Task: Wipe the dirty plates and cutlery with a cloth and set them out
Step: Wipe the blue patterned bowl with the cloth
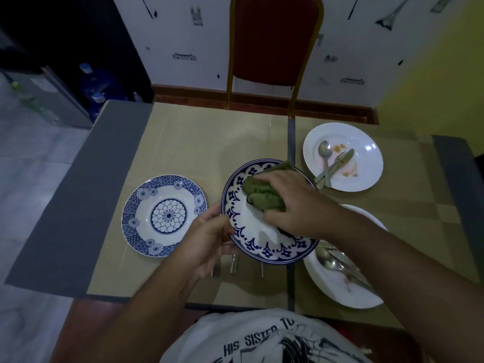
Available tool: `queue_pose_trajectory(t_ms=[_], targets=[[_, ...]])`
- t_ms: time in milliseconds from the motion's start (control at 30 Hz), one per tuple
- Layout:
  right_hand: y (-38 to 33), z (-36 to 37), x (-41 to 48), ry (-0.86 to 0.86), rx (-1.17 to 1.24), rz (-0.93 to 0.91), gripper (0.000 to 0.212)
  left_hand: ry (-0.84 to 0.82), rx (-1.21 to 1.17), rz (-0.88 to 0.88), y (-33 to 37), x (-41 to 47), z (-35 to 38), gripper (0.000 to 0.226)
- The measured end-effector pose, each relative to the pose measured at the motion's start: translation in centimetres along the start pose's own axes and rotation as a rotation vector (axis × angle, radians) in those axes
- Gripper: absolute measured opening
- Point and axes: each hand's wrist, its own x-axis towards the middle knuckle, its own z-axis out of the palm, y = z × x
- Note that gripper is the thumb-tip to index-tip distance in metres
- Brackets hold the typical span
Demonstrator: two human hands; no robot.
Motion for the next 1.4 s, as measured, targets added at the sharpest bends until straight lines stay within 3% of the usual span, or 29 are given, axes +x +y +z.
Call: queue_pose_trajectory(t_ms=[67,167,233,367,467,600,733,900,1033,1100,1167,1267,1400], targets=[[1.2,-0.8,-0.8,-0.229,0.205,0.077,0.076,0.017,-0.049,-0.010,0.0,0.2,-0.3,0.052],[3.3,-1.8,-2.1,-0.357,0.086,0.009,0.095,0.036,-0.101,-0.029,0.0,0.3,-0.7,0.050],[3.5,-1.2,-2.7,-0.286,-0.044,-0.012,0.099,0.044,-0.072,-0.034,-0.1,0.3,-0.5,0.050],[1.9,2.2,-3.3,0.018,-0.248,-0.124,0.091,0.011,-0.048,-0.053,-0.3,0.5,0.7,0.056],[0.4,3.1,-1.6,0.152,-0.163,-0.082,0.078,-0.006,-0.055,-0.091,-0.6,0.4,1.8,0.056],[1.2,1.4,-0.2,0.250,-0.104,0.030,0.070,0.052,-0.085,-0.016,0.1,0.2,1.7,0.052],[2.0,2.3,-3.1,0.233,-0.132,0.071,0.078,0.077,-0.011,0.020,1.2,0.7,0.7,0.053],[-0.1,4.1,-1.8,0.104,-0.031,-0.057,0.082,0.020,-0.035,-0.044,-0.1,0.3,1.1,0.054],[0.7,1.4,-0.1,0.215,-0.043,0.083,0.079,0.061,-0.078,-0.008,-0.4,0.0,0.8,0.056],[1.5,1.3,-1.5,0.226,-0.077,0.150,0.087,0.092,-0.082,0.012,0.2,0.0,0.6,0.056],[1.0,2.6,-3.4,0.187,-0.068,0.145,0.095,0.086,-0.063,0.020,0.5,0.1,0.6,0.055],[-0.2,4.8,-3.2,0.155,-0.009,0.003,0.090,0.039,-0.029,-0.008,0.2,0.0,1.2,0.053],[-1.1,3.4,0.0,0.308,0.097,0.080,0.081,-0.003,0.004,-0.034,-0.3,-0.4,1.5,0.045]])
